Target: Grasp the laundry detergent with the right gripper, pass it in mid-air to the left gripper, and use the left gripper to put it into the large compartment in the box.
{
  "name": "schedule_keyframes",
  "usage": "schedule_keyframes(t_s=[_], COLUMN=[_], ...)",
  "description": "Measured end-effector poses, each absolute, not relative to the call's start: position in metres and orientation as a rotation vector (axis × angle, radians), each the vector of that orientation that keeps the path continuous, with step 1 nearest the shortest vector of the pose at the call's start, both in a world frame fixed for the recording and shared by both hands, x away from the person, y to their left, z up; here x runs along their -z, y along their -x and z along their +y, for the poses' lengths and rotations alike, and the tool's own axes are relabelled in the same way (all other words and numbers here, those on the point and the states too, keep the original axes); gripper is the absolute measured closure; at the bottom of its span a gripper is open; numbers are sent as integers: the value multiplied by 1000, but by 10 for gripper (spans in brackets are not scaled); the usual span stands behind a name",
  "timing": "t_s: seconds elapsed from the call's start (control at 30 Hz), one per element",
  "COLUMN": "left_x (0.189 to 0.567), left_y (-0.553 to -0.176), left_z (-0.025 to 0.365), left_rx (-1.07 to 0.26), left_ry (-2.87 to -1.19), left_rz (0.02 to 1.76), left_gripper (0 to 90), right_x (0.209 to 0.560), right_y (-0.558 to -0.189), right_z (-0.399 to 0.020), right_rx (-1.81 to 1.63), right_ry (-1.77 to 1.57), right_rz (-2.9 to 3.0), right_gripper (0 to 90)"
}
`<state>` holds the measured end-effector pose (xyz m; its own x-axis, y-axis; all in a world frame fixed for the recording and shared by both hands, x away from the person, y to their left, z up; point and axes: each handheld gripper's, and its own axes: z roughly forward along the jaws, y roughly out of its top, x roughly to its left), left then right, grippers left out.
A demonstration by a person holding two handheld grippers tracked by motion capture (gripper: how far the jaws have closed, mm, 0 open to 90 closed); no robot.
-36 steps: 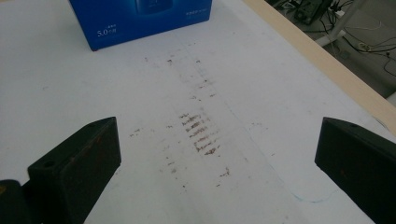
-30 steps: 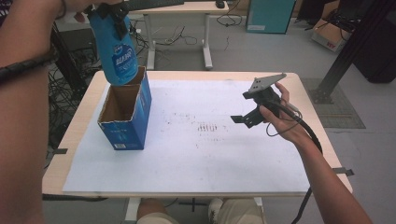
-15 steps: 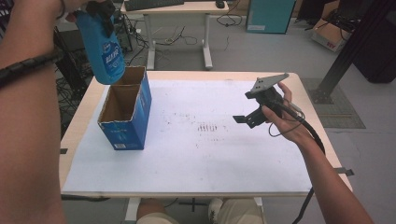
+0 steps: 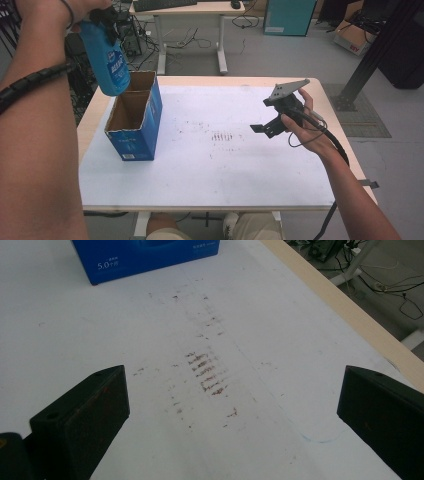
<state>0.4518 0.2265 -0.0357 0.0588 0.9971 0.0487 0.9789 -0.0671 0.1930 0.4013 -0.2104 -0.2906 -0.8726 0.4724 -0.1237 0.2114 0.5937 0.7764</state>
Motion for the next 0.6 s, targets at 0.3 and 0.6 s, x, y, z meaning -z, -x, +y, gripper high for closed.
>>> schedule_keyframes(t_s=[0.3,0.6], left_x=[49,59], left_y=[-454,-456], left_z=[232,238], left_rx=[-230,-208], left_ry=[-2182,-2147], left_rz=[2099,2131], left_gripper=[369,369], right_x=[291,293], right_y=[-400,-399], right_z=[-208,-210], right_rx=[-1153,-1145], right_ry=[-552,-566], right_rz=[2514,2516], right_gripper=[3,3])
